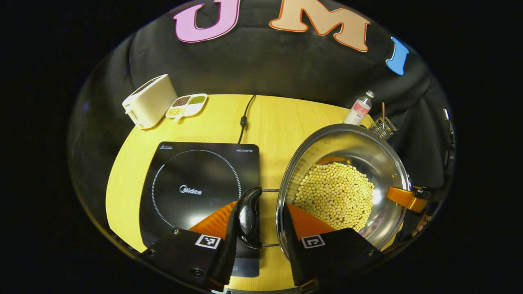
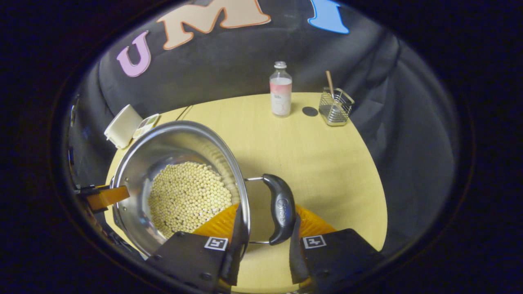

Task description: First push the handle of the pot to place it horizontally, then grasp the pot with both hands and set it on the induction cooktop.

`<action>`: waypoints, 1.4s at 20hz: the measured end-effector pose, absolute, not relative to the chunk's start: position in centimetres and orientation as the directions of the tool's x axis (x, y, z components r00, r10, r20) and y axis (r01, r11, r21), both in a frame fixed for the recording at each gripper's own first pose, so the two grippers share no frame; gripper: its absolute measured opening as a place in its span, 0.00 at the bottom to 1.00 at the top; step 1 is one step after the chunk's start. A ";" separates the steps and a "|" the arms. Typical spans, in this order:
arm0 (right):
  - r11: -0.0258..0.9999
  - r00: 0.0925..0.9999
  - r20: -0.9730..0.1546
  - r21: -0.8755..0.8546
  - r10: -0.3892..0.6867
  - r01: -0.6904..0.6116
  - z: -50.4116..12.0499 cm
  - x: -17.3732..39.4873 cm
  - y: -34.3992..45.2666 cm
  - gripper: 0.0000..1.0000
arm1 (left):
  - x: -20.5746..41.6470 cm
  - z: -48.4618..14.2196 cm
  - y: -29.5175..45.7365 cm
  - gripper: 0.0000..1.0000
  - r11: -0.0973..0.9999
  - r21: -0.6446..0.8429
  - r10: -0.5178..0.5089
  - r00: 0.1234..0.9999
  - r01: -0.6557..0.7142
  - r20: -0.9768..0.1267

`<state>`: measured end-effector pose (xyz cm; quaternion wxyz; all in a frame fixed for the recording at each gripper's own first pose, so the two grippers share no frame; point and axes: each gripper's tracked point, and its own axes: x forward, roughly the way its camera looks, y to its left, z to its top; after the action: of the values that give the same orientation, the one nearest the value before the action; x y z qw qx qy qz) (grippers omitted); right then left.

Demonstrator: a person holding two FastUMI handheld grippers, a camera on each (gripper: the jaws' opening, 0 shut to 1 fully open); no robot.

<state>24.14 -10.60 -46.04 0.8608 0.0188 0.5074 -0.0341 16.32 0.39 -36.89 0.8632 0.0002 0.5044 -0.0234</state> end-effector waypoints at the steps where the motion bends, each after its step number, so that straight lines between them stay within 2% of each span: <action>1: 0.998 0.495 -0.869 -0.003 -0.031 0.056 -46.3 24.4 -10.5 0.52 | 15.6 -36.3 1.3 0.58 0.999 -0.015 -0.027 0.490 0.028 -0.871; 6: 0.999 0.495 -0.868 0.048 0.042 0.000 -47.8 25.1 -10.1 0.51 | 12.9 -33.9 6.1 0.57 0.998 0.052 0.056 0.513 -0.022 -0.857; 11: 0.998 0.492 -0.869 0.052 0.063 -0.036 -48.5 25.6 -9.8 0.51 | 11.4 -33.1 11.1 0.57 0.996 0.062 0.083 0.512 -0.059 -0.855; 23: 0.992 0.451 -0.887 -0.059 -0.103 0.111 -45.7 23.4 -9.5 0.51 | 16.0 -36.0 20.0 0.58 0.993 -0.012 -0.069 0.483 0.120 -0.873; 27: 0.989 0.450 -0.885 -0.070 -0.122 0.130 -45.4 23.0 -9.0 0.51 | 17.6 -35.8 22.2 0.58 0.990 -0.019 -0.088 0.495 0.143 -0.865; 28: 0.989 0.445 -0.887 -0.072 -0.122 0.128 -45.1 22.8 -9.1 0.45 | 17.9 -35.9 22.7 0.56 0.989 -0.018 -0.088 0.493 0.144 -0.865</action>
<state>22.82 -9.09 -45.13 0.8500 0.0030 0.5215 -0.0736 17.90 22.70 -35.93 0.8637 0.0280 0.4988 -0.0670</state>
